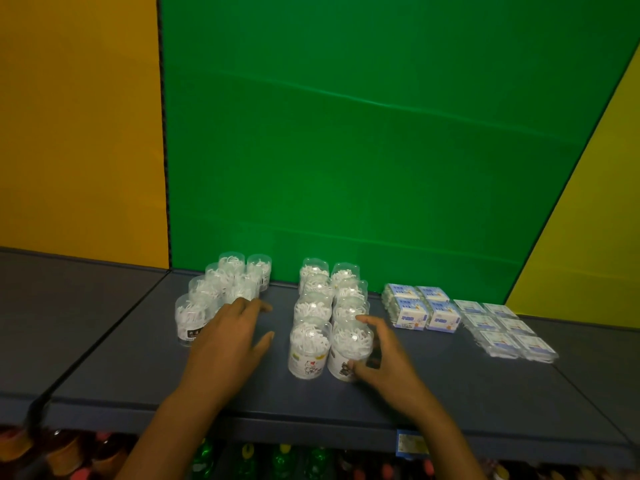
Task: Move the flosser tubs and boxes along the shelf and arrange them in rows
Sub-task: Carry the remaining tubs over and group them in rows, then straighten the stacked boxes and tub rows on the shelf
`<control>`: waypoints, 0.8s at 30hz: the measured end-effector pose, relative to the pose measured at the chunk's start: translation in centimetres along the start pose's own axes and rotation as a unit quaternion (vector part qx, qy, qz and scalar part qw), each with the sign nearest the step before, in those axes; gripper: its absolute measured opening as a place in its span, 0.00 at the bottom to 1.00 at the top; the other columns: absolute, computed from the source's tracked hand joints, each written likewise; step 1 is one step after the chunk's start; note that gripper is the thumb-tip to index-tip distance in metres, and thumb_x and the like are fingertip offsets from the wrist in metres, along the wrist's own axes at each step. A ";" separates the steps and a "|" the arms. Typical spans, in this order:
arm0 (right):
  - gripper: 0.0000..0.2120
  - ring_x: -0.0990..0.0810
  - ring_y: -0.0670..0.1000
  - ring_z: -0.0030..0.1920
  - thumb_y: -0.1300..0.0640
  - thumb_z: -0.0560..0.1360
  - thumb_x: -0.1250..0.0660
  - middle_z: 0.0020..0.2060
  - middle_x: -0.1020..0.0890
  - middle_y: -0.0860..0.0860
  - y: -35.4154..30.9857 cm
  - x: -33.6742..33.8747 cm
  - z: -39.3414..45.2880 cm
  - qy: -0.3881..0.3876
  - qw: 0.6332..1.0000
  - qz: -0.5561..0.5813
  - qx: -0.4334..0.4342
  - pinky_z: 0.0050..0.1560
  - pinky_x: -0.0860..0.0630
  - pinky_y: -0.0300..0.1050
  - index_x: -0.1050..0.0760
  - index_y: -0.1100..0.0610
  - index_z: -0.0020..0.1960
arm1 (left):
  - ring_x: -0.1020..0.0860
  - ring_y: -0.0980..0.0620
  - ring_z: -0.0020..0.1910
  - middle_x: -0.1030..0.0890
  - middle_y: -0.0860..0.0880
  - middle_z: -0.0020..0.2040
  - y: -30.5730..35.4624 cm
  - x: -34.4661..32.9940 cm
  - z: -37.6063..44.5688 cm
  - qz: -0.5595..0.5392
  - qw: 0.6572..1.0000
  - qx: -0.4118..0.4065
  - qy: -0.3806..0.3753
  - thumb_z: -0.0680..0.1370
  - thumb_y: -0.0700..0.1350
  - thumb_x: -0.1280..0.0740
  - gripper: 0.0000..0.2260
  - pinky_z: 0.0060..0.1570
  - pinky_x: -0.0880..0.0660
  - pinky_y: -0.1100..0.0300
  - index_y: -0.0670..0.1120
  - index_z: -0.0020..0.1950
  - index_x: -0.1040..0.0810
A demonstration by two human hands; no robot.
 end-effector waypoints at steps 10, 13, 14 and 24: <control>0.29 0.36 0.48 0.70 0.39 0.77 0.37 0.71 0.35 0.45 -1.9 7.4 -2.9 0.064 0.970 -0.232 0.021 0.67 0.35 0.44 0.41 0.46 0.74 | 0.26 0.48 0.58 0.25 0.49 0.59 5.7 0.9 0.5 0.024 0.999 -0.041 0.010 0.75 0.54 0.32 0.18 0.52 0.26 0.54 0.52 0.64 0.28; 0.29 0.36 0.50 0.70 0.38 0.78 0.40 0.71 0.35 0.47 -1.7 10.6 -4.5 0.081 0.945 -0.316 0.029 0.68 0.32 0.49 0.41 0.46 0.74 | 0.27 0.49 0.59 0.25 0.50 0.60 9.4 0.5 0.3 0.014 0.998 -0.064 0.016 0.75 0.56 0.33 0.18 0.53 0.27 0.54 0.53 0.64 0.28; 0.29 0.35 0.51 0.71 0.37 0.78 0.41 0.71 0.36 0.47 -1.4 11.7 -5.1 0.084 0.939 -0.331 0.029 0.68 0.31 0.50 0.42 0.46 0.75 | 0.27 0.49 0.59 0.25 0.51 0.60 10.6 0.3 0.2 0.011 0.997 -0.070 0.017 0.75 0.56 0.34 0.18 0.53 0.27 0.54 0.54 0.64 0.29; 0.31 0.32 0.51 0.69 0.32 0.77 0.45 0.69 0.32 0.47 2.8 22.4 -12.9 0.110 0.914 -0.389 0.022 0.64 0.28 0.48 0.39 0.48 0.73 | 0.27 0.49 0.59 0.27 0.51 0.61 23.4 -4.4 -3.4 -0.010 0.997 -0.079 -0.004 0.77 0.58 0.38 0.20 0.52 0.25 0.53 0.53 0.67 0.31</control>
Point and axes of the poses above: each hand's wrist, its own z-axis towards the middle knuckle, its own x-axis out of the back of the hand, y = z × x, the point moved 4 cm from there along z, towards the middle knuckle
